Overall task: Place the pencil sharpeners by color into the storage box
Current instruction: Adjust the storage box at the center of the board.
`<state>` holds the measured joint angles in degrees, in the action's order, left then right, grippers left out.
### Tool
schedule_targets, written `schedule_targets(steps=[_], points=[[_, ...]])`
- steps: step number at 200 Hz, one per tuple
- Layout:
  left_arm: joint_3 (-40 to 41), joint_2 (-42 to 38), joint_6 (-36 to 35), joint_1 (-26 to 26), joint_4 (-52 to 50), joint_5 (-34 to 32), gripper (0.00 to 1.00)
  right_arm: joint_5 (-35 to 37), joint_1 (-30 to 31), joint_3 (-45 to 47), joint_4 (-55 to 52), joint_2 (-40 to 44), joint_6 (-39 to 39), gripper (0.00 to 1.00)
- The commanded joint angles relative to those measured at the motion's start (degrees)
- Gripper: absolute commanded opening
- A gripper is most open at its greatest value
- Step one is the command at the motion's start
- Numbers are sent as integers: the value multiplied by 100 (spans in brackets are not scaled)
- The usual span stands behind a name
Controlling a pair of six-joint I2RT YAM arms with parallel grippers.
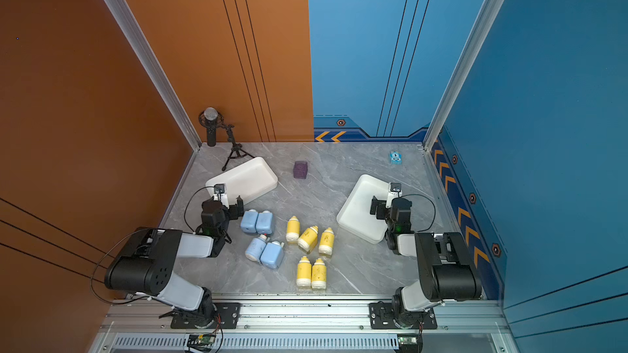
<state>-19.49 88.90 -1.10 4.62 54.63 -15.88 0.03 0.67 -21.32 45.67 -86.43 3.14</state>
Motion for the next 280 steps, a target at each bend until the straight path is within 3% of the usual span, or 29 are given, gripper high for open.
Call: schedule_targets(steps=[1,280], points=[[-57,33,-100,56,91,62,98,49,-49,-109,126,-45,-85,100],[-104,70,-60,-19,65,155,98,45,-49,-102,126,-49,-86,100]])
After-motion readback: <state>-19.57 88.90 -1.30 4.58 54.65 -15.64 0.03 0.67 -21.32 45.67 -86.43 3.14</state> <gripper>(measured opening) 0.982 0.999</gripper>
